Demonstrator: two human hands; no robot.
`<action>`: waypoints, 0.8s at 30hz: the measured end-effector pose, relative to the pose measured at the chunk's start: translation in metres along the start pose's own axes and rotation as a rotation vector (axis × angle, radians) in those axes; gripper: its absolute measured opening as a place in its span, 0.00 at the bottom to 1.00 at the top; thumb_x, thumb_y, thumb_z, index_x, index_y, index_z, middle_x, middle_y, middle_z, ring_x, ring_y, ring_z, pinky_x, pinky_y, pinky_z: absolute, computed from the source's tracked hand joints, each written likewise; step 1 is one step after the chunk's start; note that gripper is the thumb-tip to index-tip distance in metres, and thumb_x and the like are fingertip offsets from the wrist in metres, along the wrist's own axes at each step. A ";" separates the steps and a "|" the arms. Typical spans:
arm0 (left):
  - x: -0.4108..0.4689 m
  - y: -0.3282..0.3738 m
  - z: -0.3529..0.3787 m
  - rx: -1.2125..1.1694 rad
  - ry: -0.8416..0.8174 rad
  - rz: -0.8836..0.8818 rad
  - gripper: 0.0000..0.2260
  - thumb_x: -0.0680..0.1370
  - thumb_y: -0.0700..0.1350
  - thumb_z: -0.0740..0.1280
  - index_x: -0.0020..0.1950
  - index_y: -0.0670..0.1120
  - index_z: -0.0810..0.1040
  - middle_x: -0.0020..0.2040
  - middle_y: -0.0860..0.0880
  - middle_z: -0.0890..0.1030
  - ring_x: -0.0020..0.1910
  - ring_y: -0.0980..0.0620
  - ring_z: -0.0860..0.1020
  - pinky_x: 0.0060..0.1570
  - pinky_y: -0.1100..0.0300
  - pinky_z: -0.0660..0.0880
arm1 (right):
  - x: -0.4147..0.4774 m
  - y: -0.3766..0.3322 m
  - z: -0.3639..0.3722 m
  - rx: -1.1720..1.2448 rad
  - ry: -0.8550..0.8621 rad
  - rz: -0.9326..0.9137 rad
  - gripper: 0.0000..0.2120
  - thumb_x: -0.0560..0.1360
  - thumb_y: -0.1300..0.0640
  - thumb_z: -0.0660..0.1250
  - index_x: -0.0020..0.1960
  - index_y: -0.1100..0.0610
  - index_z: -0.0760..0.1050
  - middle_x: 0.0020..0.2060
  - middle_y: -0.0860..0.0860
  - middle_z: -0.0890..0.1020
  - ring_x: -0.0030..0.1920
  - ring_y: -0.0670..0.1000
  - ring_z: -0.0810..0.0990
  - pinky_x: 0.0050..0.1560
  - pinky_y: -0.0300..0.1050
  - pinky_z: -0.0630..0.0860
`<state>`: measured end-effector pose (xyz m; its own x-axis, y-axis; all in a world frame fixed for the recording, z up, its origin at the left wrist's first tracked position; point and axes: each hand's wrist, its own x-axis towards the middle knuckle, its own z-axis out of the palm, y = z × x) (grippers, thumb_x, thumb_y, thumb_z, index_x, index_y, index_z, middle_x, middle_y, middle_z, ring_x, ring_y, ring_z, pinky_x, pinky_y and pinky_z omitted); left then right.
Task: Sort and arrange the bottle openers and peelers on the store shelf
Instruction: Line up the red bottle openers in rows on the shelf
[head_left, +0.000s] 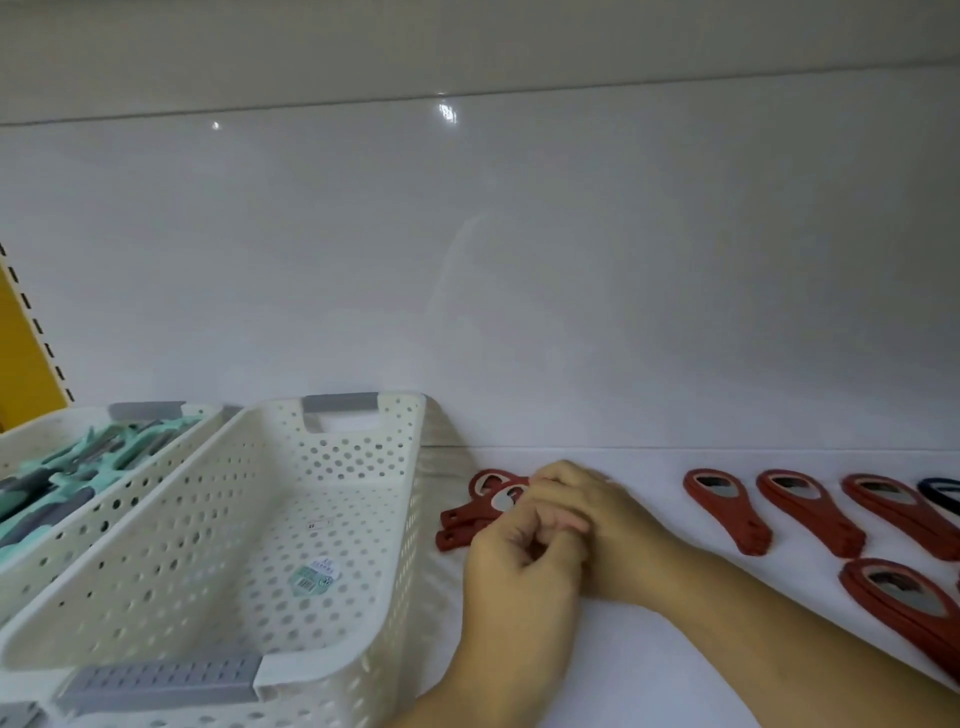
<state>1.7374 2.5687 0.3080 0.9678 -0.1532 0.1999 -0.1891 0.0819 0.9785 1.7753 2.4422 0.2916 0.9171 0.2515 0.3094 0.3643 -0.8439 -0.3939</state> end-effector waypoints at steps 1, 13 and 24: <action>0.001 -0.001 -0.001 -0.017 0.014 -0.006 0.15 0.74 0.27 0.62 0.33 0.43 0.80 0.30 0.50 0.78 0.31 0.57 0.74 0.34 0.68 0.71 | -0.001 0.001 0.001 -0.006 0.009 0.012 0.16 0.69 0.63 0.70 0.57 0.60 0.77 0.57 0.55 0.77 0.58 0.55 0.75 0.59 0.47 0.72; 0.000 0.006 -0.003 -0.650 -0.088 -0.532 0.23 0.79 0.59 0.54 0.57 0.42 0.75 0.49 0.35 0.82 0.42 0.40 0.83 0.33 0.51 0.80 | -0.005 0.004 -0.029 1.162 0.161 0.424 0.18 0.74 0.50 0.64 0.31 0.60 0.70 0.22 0.49 0.63 0.21 0.47 0.57 0.24 0.39 0.50; -0.004 0.005 0.001 -0.463 -0.203 -0.563 0.12 0.81 0.39 0.58 0.46 0.38 0.81 0.40 0.39 0.84 0.27 0.50 0.79 0.26 0.61 0.78 | -0.001 0.001 -0.023 1.109 0.176 0.520 0.24 0.79 0.52 0.59 0.27 0.57 0.77 0.26 0.53 0.78 0.28 0.49 0.73 0.32 0.41 0.68</action>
<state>1.7322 2.5687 0.3126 0.8396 -0.4687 -0.2746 0.4570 0.3362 0.8235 1.7709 2.4297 0.3110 0.9908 -0.1334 -0.0249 -0.0177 0.0546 -0.9984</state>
